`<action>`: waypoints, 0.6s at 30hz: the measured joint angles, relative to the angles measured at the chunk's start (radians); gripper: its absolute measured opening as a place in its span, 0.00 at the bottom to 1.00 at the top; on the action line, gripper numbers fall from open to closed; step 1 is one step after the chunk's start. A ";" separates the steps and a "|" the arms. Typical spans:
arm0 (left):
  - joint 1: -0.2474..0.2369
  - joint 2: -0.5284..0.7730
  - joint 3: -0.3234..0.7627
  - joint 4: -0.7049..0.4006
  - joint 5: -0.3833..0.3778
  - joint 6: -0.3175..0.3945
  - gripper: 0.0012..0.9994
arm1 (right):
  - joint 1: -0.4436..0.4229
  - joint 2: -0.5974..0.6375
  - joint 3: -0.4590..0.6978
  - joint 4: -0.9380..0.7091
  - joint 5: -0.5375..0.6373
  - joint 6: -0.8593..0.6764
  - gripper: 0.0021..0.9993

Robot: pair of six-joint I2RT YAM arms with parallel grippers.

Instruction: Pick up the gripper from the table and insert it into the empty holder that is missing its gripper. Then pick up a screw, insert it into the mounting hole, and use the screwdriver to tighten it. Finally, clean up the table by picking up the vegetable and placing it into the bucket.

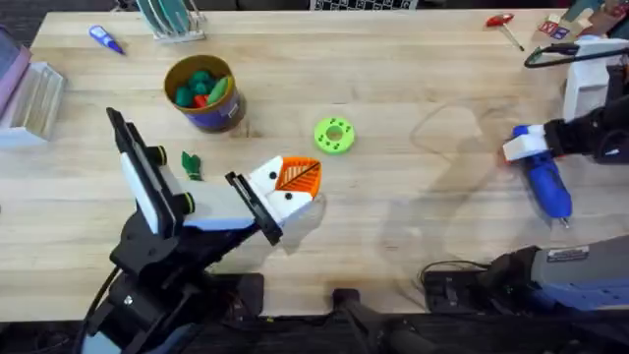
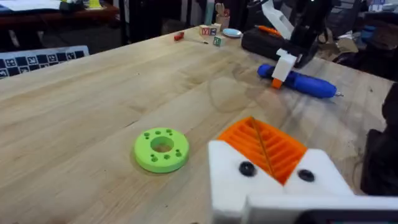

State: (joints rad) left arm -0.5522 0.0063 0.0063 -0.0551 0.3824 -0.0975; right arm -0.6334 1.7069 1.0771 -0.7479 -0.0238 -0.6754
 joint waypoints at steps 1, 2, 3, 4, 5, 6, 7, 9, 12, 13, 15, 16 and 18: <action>0.000 0.000 0.000 0.000 0.000 0.000 0.01 | 0.002 0.000 0.000 0.001 0.000 0.000 0.98; 0.000 0.000 0.000 0.000 0.000 0.000 0.01 | 0.003 0.000 0.000 0.002 0.000 -0.002 0.98; 0.000 0.000 0.000 0.000 0.000 0.000 0.01 | 0.005 0.002 0.000 0.004 0.001 -0.002 0.97; 0.000 0.000 0.000 0.000 0.000 0.000 0.01 | 0.005 0.002 0.000 0.006 0.000 -0.002 0.96; 0.000 0.000 0.000 0.000 0.000 0.000 0.01 | 0.005 0.002 0.000 0.006 0.000 -0.003 0.94; 0.000 0.000 0.000 0.000 0.000 0.000 0.01 | 0.005 0.002 0.000 0.007 0.000 -0.004 0.92; 0.000 0.000 0.000 0.000 0.000 0.000 0.01 | 0.005 0.002 0.000 0.008 0.000 -0.005 0.89; 0.000 0.000 0.000 0.000 0.000 0.000 0.01 | 0.005 0.002 0.000 0.010 0.000 -0.006 0.79; 0.000 0.000 0.000 0.000 0.000 0.000 0.01 | 0.006 0.002 0.000 0.011 0.000 -0.006 0.71; 0.000 0.000 0.000 0.000 0.000 0.000 0.01 | 0.007 0.002 0.000 0.011 0.000 -0.006 0.69; 0.000 0.000 0.000 0.000 0.000 0.000 0.01 | 0.008 0.002 0.000 0.011 0.000 -0.006 0.65; 0.000 0.000 0.000 0.000 0.000 0.000 0.01 | 0.009 0.002 0.000 0.011 0.000 -0.006 0.62; 0.000 0.000 0.000 0.000 0.000 0.000 0.01 | 0.009 0.002 0.000 0.013 0.000 -0.006 0.57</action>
State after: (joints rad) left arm -0.5522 0.0063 0.0063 -0.0551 0.3824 -0.0975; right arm -0.6239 1.7087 1.0771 -0.7347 -0.0235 -0.6818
